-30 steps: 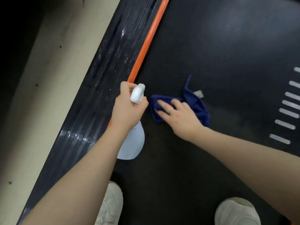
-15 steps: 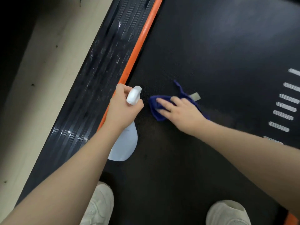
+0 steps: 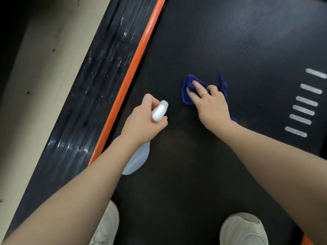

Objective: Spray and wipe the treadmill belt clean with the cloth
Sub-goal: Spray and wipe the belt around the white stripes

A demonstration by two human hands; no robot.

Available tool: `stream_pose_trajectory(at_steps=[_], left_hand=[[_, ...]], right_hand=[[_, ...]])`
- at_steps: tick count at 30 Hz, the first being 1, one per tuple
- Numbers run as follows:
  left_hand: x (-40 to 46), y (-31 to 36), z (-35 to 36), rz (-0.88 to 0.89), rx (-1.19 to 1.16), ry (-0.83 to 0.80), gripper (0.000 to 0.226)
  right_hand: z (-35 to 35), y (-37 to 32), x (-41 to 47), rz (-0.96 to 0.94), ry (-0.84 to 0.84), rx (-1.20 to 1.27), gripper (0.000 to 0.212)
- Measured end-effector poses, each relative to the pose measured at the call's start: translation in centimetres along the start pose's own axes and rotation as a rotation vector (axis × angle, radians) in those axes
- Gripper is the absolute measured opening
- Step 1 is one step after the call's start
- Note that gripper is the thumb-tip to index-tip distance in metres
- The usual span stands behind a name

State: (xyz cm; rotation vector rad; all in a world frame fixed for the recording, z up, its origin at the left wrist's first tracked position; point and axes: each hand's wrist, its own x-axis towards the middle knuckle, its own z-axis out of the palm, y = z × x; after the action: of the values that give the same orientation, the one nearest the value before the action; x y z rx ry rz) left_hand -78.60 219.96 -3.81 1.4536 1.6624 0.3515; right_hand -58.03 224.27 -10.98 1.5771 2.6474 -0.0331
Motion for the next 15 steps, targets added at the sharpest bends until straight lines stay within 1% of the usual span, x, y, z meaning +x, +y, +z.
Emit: stream_pose_trajectory(at_steps=[1,2,3,4,5,6,7,8,10,11,12,13,14,15], left_hand=[[-0.2,0.0,0.1,0.008,0.006,-0.012,0.031],[-0.2,0.0,0.2,0.006,0.004,-0.015,0.031],[-0.2,0.1,0.3,-0.005,-0.012,-0.008,0.03],[-0.2,0.2,0.3,-0.023,-0.046,0.011,0.028],[-0.3,0.3,0.3,-0.04,-0.096,0.038,0.027],[-0.3,0.4,0.4,-0.056,-0.154,0.073,0.025],[-0.4,0.4,0.5,-0.07,-0.207,0.111,0.024],[-0.5,0.4,0.6,-0.079,-0.243,0.138,0.024],[-0.8,0.4,1.0,-0.08,-0.269,0.146,0.027],[-0.9,0.4,1.2,-0.077,-0.271,0.146,0.028],[-0.9,0.4,1.3,-0.076,-0.271,0.144,0.028],[-0.9,0.4,1.5,-0.078,-0.27,0.142,0.028],[-0.8,0.5,1.6,-0.083,-0.268,0.14,0.027],[-0.6,0.6,1.6,-0.092,-0.26,0.138,0.026]], right_hand=[[0.1,-0.6,-0.2,0.045,0.016,0.003,0.047],[0.4,-1.5,-1.3,0.01,0.036,-0.021,0.045],[0.7,-2.3,-2.6,-0.109,0.069,-0.034,0.042],[0.6,-2.7,-3.9,-0.278,0.045,-0.02,0.04],[0.5,-2.6,-4.7,-0.421,0.008,-0.009,0.042],[0.0,-2.0,-4.6,-0.507,-0.039,-0.028,0.046],[0.1,-1.0,-3.8,-0.502,-0.027,-0.056,0.046],[0.0,-0.2,-2.8,-0.382,-0.001,-0.067,0.044],[0.1,0.7,-0.6,0.039,0.025,0.038,0.044],[0.0,0.3,-0.1,0.179,0.009,0.074,0.045],[0.2,-0.6,-0.3,0.212,-0.007,0.087,0.044],[0.4,-1.8,-1.2,0.164,0.018,0.073,0.043],[0.7,-2.9,-2.6,0.045,0.05,0.055,0.042],[0.8,-3.8,-4.3,-0.127,0.053,0.05,0.04]])
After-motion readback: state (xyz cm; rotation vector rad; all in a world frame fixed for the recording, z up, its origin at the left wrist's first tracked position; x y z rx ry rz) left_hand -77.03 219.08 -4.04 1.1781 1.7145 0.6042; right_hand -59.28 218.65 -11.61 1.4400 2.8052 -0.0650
